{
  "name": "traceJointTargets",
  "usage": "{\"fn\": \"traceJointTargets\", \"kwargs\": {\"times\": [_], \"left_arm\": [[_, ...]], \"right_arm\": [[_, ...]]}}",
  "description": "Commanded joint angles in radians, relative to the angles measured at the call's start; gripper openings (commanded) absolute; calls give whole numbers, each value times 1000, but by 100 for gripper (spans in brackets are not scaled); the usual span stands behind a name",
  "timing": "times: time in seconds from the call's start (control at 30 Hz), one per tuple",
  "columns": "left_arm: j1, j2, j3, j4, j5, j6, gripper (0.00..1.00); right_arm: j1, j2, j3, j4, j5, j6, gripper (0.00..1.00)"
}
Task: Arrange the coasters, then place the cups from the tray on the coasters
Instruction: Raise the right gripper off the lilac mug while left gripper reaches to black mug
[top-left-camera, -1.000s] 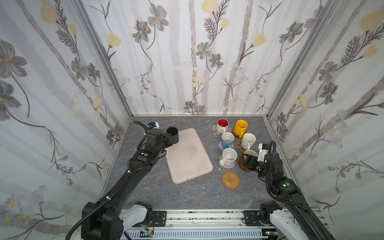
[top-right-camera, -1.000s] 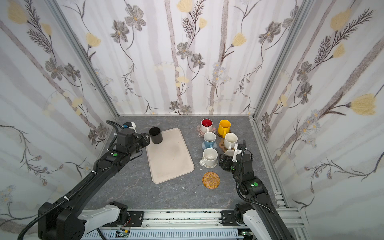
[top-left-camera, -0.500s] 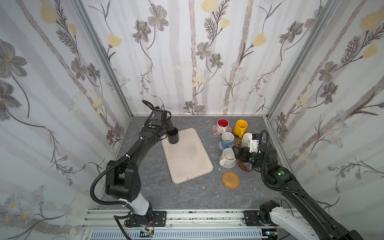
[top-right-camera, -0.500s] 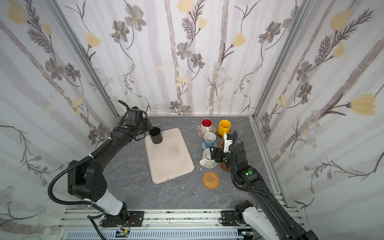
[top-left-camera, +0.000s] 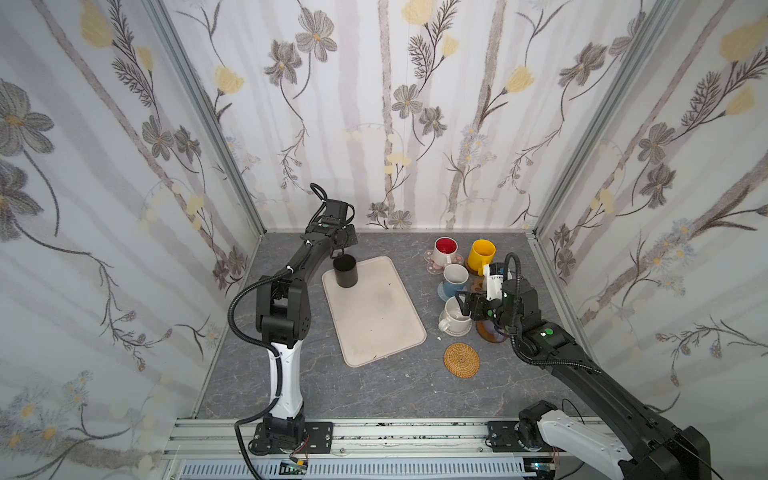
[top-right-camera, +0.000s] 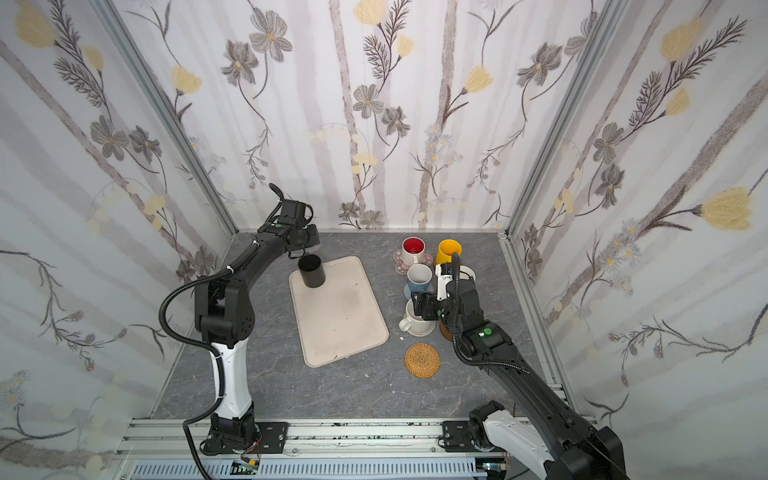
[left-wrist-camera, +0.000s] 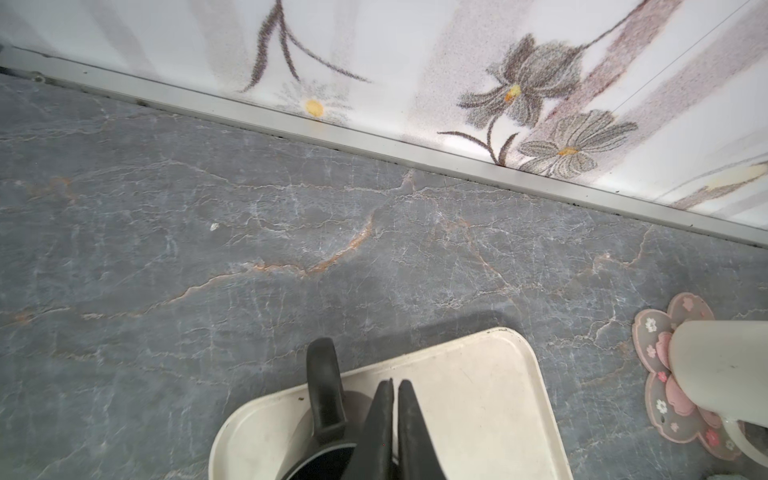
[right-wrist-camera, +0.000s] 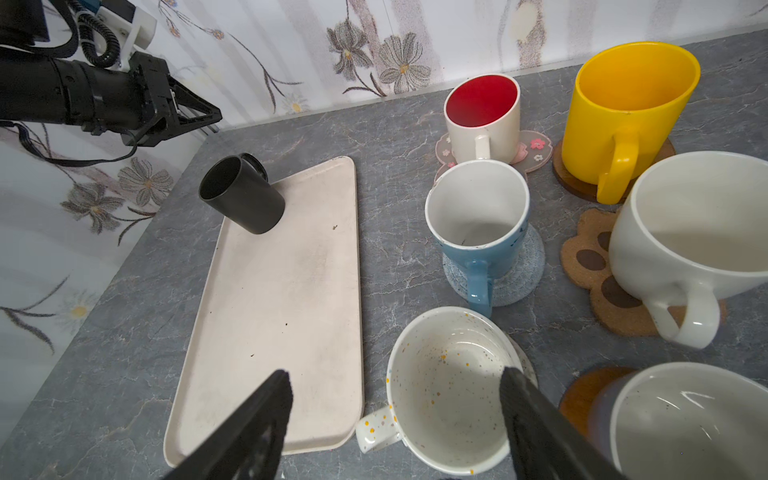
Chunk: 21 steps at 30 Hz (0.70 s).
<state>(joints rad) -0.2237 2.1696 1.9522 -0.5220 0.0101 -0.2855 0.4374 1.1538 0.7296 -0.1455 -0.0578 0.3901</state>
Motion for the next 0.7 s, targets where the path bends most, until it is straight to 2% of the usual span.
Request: {"fn": "traceJointTargets", "kwargs": {"times": [0.0, 0.27, 0.47, 0.67], "left_arm": [[4, 66, 69, -66, 60, 54, 9], [46, 176, 184, -117, 209, 64, 7], [60, 196, 180, -168, 193, 87, 3], [64, 153, 106, -171, 154, 92, 0]], "right_arm": [[0, 18, 13, 50, -22, -19, 79], [3, 48, 7, 46, -10, -29, 78], [4, 53, -5, 54, 3, -31, 78], [6, 53, -5, 55, -5, -31, 76]]}}
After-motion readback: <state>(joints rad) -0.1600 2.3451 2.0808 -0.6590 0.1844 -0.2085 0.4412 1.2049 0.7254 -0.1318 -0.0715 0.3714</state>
